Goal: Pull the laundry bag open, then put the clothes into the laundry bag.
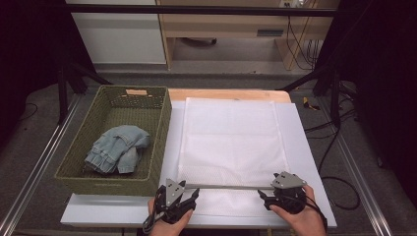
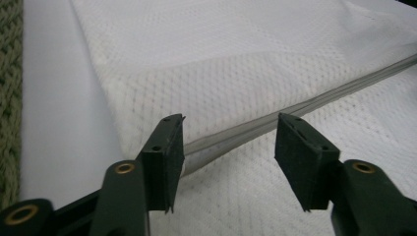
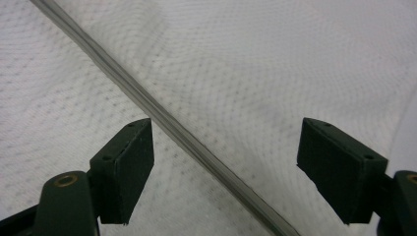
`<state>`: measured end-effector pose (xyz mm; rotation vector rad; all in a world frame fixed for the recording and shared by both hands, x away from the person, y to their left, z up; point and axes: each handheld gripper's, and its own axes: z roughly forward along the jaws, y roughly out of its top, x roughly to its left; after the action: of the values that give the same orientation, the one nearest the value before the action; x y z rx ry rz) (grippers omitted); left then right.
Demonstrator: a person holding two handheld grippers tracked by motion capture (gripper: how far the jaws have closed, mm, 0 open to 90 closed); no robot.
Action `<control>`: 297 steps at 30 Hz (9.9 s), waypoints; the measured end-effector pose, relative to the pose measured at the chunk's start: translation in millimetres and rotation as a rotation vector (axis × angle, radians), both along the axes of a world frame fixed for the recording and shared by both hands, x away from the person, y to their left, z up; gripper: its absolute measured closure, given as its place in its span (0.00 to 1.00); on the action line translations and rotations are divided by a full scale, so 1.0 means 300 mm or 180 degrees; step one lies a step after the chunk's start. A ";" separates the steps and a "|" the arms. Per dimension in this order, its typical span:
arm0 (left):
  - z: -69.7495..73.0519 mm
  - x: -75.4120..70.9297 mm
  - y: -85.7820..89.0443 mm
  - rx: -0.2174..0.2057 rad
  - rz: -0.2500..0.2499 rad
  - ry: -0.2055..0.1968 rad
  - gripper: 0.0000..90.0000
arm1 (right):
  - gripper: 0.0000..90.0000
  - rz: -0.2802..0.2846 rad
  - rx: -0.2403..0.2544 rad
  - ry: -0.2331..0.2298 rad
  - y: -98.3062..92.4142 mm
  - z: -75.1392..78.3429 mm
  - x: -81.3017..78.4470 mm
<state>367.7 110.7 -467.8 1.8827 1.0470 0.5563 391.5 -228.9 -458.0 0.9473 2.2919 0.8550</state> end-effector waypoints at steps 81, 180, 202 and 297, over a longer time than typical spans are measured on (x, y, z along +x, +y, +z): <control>-0.013 -0.035 0.013 -0.0132 -0.0264 0.0050 0.12 | 0.57 0.1039 -0.0328 0.0557 0.303 -0.009 0.191; 0.409 0.145 0.174 0.0657 -0.0111 -0.0077 0.10 | 0.99 0.0545 0.0626 -0.0325 0.229 0.113 0.129; 0.479 0.253 0.394 0.0895 0.0351 0.0091 0.09 | 0.99 0.0548 0.0555 -0.0348 0.237 0.114 0.124; 0.225 0.570 0.560 0.1262 0.0586 0.1230 0.06 | 0.97 0.0592 0.0516 -0.0230 0.225 0.102 0.149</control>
<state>538.7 278.8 -400.2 2.3174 1.4553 0.5466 436.3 -161.3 -427.5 0.7640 2.3013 1.1492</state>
